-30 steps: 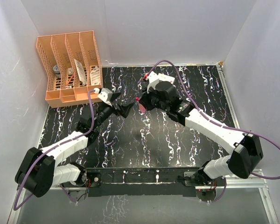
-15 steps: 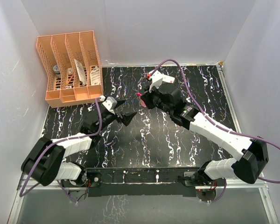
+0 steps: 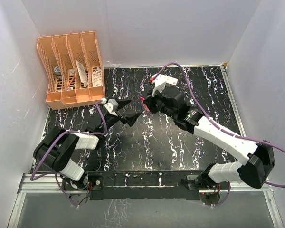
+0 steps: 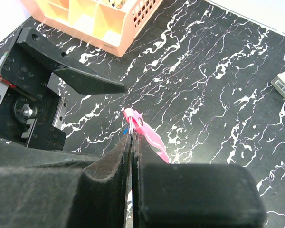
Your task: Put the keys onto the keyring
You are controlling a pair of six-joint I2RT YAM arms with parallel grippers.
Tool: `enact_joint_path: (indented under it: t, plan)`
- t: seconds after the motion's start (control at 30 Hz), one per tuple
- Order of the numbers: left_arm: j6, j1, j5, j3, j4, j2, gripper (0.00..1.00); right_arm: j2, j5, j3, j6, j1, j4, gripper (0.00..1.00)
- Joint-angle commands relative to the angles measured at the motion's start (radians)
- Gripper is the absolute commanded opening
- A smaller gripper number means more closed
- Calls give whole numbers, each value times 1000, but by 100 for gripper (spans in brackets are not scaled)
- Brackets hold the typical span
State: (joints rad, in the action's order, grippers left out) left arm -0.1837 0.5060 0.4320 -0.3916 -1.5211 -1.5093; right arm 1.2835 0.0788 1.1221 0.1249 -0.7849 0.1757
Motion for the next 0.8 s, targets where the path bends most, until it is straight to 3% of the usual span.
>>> enact_joint_path:
  t: [0.0, 0.4, 0.63, 0.77]
  plan:
    - [-31, 1, 43, -36, -153, -40, 91, -38, -10, 2, -1, -7, -59, 0]
    - [-66, 2, 83, -81, -264, -117, 74, -32, -65, -2, 36, -7, -50, 0]
    - [-69, 2, 98, -98, -264, -100, 51, -29, -71, -9, 42, -7, -50, 0]
    - [-70, 2, 103, -102, -264, -92, 50, -28, -75, -13, 44, -7, -51, 0]
